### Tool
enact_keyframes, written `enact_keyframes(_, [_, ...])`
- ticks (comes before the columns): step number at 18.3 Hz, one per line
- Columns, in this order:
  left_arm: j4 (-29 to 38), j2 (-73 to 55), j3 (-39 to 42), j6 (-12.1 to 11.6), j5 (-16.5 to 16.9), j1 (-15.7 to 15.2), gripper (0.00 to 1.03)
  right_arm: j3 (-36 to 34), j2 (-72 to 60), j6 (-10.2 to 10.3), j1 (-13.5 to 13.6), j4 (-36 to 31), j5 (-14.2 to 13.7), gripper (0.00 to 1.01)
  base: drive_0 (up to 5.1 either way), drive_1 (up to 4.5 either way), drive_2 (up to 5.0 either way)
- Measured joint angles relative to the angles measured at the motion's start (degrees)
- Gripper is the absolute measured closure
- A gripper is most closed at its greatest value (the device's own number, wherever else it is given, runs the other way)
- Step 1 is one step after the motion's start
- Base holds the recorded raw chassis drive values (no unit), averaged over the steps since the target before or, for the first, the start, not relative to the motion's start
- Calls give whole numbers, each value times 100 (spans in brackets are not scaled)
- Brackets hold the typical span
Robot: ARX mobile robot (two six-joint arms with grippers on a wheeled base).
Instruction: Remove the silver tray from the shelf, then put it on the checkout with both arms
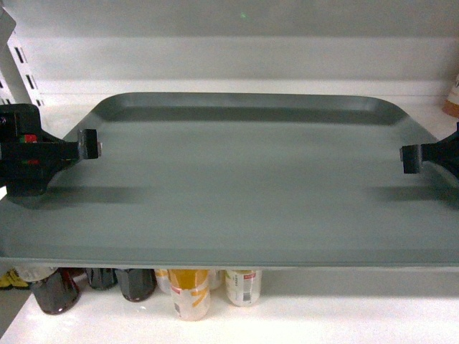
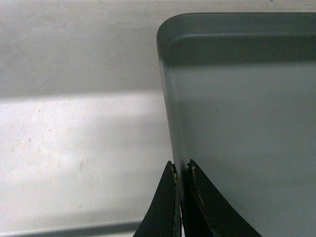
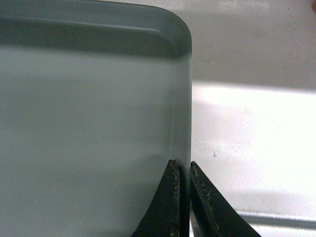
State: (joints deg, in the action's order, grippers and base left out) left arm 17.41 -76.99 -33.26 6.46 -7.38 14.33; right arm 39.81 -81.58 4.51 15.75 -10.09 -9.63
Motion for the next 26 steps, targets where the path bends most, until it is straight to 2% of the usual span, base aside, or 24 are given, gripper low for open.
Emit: enact_keyframes(26, [2, 0, -24, -2, -7, -7, 99, 20, 2, -9, 31, -9, -44, 99, 12, -402, 426])
